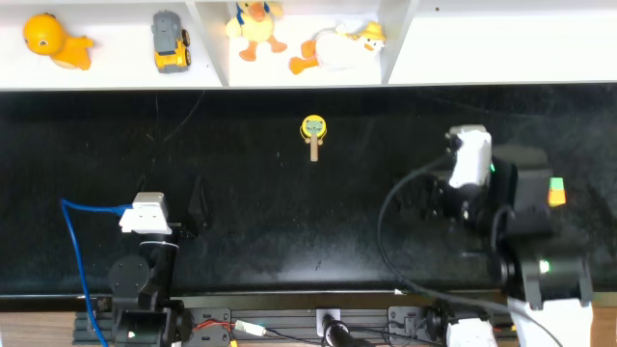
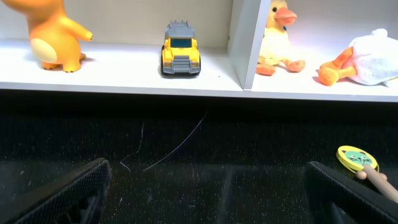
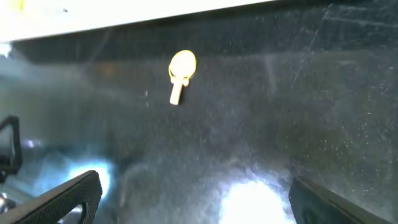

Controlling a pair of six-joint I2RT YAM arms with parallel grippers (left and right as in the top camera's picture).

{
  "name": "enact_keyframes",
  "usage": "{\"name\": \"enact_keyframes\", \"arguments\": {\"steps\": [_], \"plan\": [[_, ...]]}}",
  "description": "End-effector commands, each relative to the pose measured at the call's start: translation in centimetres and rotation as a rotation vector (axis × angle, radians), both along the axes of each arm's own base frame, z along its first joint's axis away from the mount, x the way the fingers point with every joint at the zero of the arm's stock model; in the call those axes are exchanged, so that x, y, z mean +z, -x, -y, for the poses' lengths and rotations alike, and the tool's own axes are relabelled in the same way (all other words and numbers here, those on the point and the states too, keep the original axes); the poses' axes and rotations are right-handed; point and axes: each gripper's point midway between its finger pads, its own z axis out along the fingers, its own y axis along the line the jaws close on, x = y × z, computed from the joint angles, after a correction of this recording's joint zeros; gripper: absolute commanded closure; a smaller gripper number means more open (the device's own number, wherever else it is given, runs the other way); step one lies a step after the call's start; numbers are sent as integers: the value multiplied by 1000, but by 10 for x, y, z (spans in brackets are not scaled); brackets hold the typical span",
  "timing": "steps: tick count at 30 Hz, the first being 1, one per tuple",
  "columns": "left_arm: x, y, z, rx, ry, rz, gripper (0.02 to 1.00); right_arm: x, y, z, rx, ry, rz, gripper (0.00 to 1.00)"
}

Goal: Store Toys

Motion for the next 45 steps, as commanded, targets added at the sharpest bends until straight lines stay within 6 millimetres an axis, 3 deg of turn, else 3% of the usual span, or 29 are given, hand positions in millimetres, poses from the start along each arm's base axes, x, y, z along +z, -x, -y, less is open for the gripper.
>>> {"name": "enact_keyframes", "arguments": {"steps": [1, 13, 26, 32, 45], "plan": [[-1, 0, 3, -13, 8, 6, 20, 1, -15, -14, 73, 73, -8, 3], [-1, 0, 3, -13, 8, 6, 20, -71, -44, -68, 167, 309, -226, 3], [-1, 0, 3, -13, 8, 6, 20, -123, -86, -135, 201, 380, -354, 5], [-1, 0, 3, -13, 8, 6, 20, -148, -95, -150, 156, 398, -409, 5], [-1, 0, 3, -13, 8, 6, 20, -202, -95, -157, 109, 417, -518, 7]]}}
